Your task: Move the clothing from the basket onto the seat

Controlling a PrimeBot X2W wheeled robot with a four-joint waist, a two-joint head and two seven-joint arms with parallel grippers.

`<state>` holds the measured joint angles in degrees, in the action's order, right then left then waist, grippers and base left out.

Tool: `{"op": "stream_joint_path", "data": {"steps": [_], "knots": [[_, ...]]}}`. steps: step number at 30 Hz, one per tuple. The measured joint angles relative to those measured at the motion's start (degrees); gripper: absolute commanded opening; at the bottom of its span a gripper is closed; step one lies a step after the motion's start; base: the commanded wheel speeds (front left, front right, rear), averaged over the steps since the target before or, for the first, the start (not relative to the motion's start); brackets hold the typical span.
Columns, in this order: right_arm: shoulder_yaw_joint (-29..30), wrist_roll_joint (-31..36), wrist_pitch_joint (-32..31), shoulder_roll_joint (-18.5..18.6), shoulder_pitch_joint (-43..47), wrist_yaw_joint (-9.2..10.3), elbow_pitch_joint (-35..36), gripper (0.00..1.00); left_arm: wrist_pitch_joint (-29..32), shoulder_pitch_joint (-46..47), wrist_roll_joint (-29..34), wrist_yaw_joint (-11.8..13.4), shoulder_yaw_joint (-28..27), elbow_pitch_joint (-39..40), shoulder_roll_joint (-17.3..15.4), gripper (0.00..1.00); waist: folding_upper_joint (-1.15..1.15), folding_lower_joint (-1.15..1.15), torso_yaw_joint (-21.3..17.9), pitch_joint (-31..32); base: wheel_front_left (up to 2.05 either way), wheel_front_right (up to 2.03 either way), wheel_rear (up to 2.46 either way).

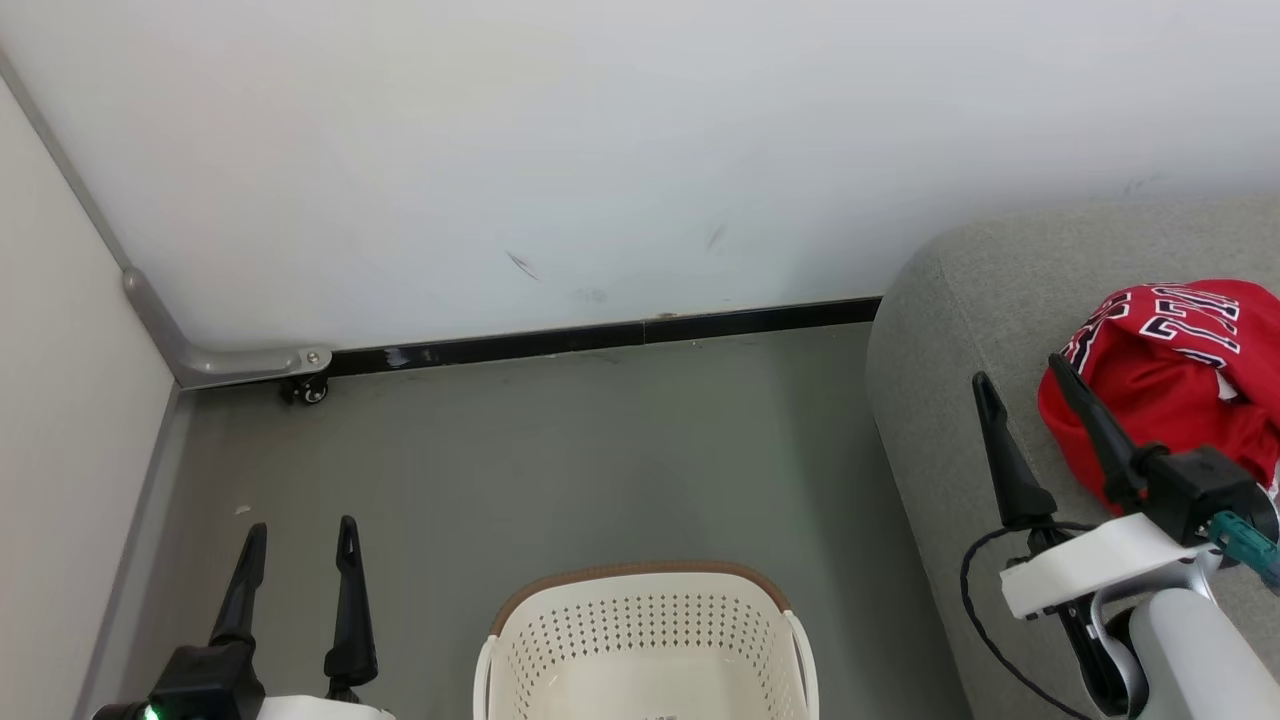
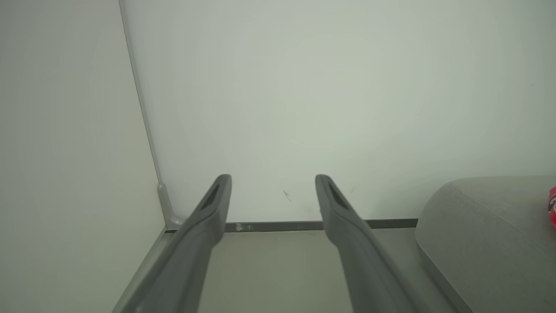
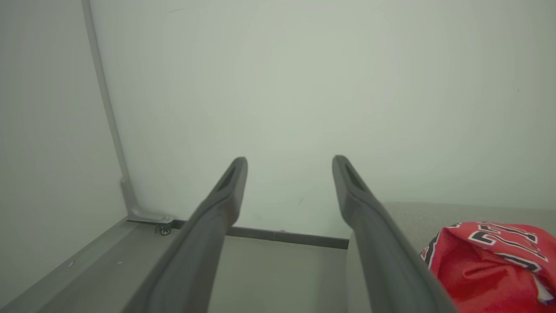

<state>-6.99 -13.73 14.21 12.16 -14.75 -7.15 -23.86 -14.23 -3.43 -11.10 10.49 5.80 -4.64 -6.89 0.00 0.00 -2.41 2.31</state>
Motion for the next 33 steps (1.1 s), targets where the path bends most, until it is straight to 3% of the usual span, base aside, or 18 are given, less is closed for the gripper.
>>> {"op": "stream_joint_path", "data": {"steps": [5, 17, 33], "knots": [[1.9, 0.8, 0.0, -0.8, 3.9, 0.0, 2.2, 1.0, 0.0, -0.1, 0.6, 0.0, 0.8, -0.4, 0.2, 1.0, 0.0, 0.0, 0.4, 0.8, 0.0, 0.0, 0.0], [3.1, 2.5, -0.2, -7.0, 12.8, 0.0, 8.1, 1.0, 0.0, -1.2, 0.7, -0.3, 1.2, -0.8, 0.3, 1.0, 0.0, 0.0, 0.8, 1.3, 0.0, 0.0, 0.0], [3.3, 4.7, -1.7, -8.8, 17.8, 0.0, 13.4, 1.0, 0.0, -1.2, 0.8, -0.5, 2.8, -1.9, 1.3, 1.0, 0.0, 0.0, 0.7, 1.2, 0.0, 0.0, 0.0]]}}
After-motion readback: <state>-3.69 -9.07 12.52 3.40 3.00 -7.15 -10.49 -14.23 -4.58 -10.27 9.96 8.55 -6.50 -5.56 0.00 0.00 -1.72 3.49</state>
